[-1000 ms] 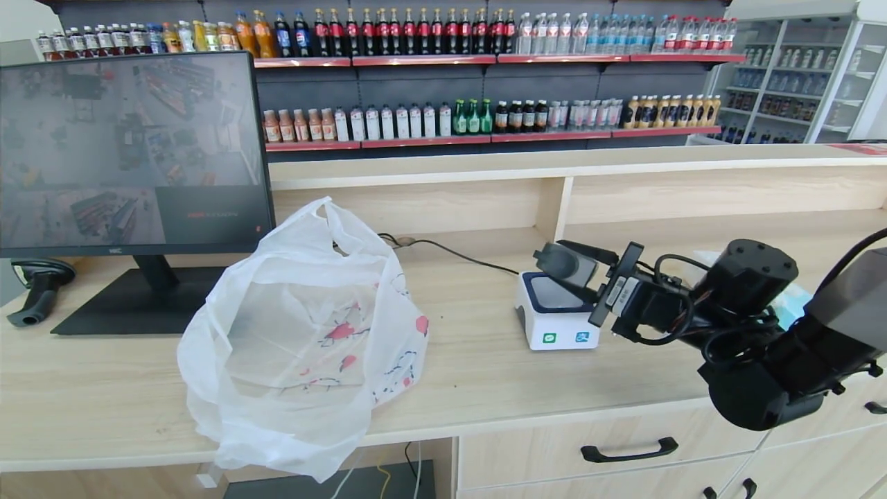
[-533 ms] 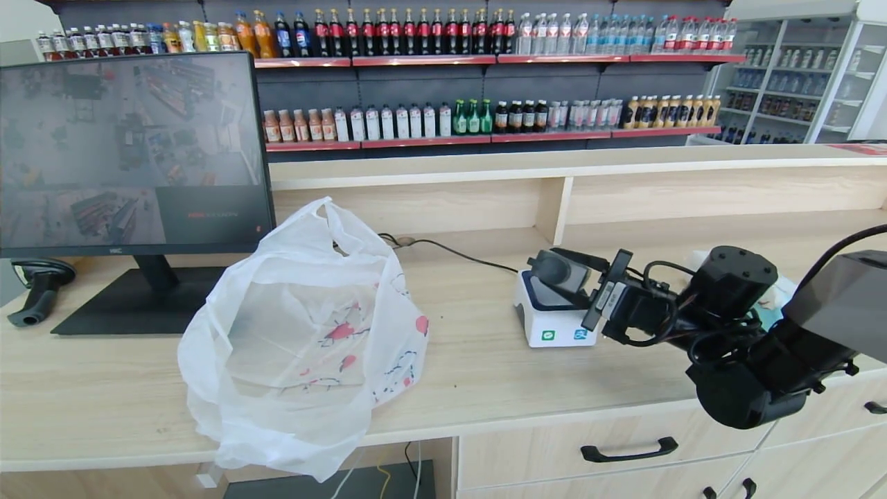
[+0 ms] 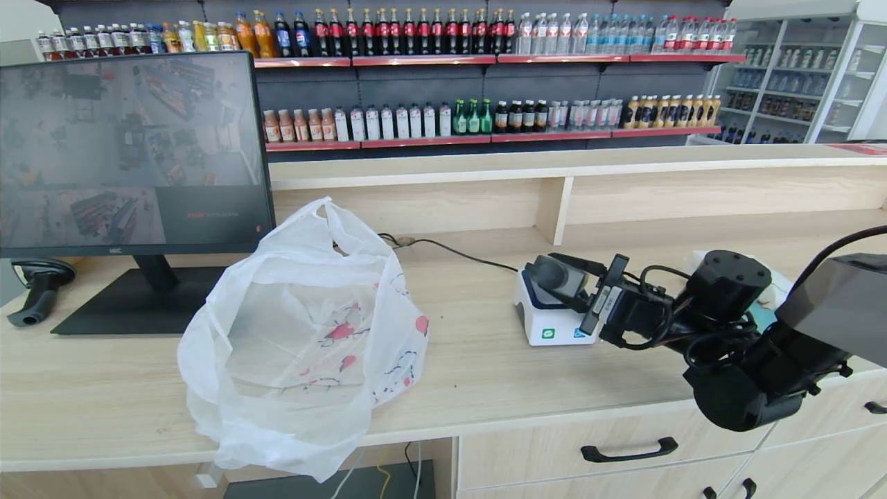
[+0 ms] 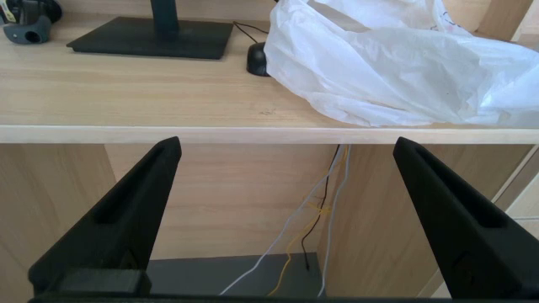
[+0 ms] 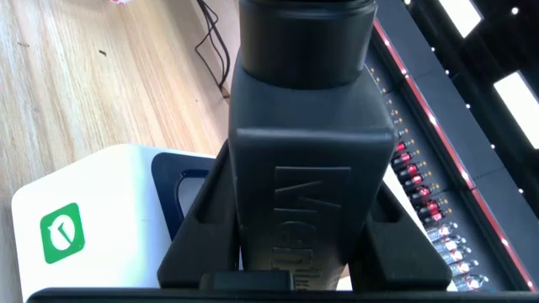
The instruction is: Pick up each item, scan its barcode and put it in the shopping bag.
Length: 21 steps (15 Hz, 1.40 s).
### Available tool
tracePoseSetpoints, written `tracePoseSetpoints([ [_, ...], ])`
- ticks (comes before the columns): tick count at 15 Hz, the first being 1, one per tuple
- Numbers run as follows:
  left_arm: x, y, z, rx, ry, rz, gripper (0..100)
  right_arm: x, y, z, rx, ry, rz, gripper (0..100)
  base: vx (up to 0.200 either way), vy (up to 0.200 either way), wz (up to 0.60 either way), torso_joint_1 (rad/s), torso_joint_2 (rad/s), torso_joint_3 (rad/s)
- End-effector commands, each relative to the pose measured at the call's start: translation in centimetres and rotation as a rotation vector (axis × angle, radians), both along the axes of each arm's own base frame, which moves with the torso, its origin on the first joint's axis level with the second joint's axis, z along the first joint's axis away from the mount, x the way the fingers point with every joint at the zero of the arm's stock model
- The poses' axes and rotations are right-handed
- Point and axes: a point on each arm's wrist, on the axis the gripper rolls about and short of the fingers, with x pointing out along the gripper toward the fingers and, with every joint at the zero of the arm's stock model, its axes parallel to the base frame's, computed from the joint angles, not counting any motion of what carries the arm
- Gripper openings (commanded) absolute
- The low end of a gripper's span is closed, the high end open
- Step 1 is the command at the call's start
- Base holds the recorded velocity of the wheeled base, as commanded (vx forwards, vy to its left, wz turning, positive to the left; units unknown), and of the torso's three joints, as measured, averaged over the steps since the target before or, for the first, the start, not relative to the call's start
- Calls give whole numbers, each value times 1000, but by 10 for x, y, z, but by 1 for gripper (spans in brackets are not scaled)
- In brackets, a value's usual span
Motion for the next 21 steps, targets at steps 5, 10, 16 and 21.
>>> tracePoseSetpoints([
  [5,0,0,0,-1,-1,-1,100,1,1,0,0,-3,1,0,0,0,0,0,0,0],
  [10,0,0,0,1,2,-1,100,-7,14,16,37,-12,44,0,0,0,0,0,0,0],
  [16,0,0,0,-1,2,1,100,-30,17,52,291,110,-114,0,0,0,0,0,0,0],
  [21,0,0,0,-1,2,1,100,-63,36,84,633,286,-119,0,0,0,0,0,0,0],
])
